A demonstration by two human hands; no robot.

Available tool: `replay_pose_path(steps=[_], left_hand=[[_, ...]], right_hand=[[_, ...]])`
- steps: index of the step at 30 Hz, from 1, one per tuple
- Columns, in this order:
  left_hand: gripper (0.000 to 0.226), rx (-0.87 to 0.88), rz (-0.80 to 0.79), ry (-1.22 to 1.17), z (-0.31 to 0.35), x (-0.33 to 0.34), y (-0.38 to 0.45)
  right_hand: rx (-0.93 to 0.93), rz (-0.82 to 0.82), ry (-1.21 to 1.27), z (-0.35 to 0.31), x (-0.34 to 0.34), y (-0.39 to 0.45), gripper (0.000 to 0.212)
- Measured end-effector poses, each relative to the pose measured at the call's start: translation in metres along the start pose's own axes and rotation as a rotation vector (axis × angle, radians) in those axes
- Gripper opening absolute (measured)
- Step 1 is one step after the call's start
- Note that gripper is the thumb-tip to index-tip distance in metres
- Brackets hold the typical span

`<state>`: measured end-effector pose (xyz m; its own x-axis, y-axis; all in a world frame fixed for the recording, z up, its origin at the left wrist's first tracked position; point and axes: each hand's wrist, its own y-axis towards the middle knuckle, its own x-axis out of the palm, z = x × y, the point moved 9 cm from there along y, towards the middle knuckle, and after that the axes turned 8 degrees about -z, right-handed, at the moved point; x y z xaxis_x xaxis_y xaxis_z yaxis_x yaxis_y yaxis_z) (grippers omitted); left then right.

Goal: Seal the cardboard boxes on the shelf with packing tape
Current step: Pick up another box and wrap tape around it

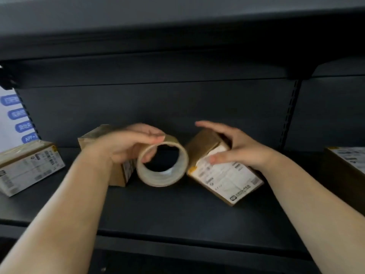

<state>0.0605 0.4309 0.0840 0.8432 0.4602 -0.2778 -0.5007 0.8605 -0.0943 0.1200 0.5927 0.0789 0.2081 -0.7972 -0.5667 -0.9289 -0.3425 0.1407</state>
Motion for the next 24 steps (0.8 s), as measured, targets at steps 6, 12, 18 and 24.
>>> replay_pose_path(steps=[6, 12, 18, 24], left_hand=[[0.026, -0.241, 0.193, 0.360, 0.006, -0.002, 0.010], [0.010, -0.195, 0.231, 0.502, 0.021, 0.027, 0.046], [0.030, -0.245, 0.192, 0.700, 0.043, 0.050, 0.075], [0.026, -0.229, 0.148, 0.699, 0.036, 0.047, 0.073]], right_hand=[[-0.178, 0.095, 0.313, 0.009, -0.003, -0.014, 0.071], [-0.116, 0.127, 0.368, 0.026, -0.012, -0.034, 0.068], [0.448, -0.195, -0.540, 0.007, -0.037, -0.046, 0.115], [0.393, -0.303, -0.648, -0.014, -0.003, 0.003, 0.105]])
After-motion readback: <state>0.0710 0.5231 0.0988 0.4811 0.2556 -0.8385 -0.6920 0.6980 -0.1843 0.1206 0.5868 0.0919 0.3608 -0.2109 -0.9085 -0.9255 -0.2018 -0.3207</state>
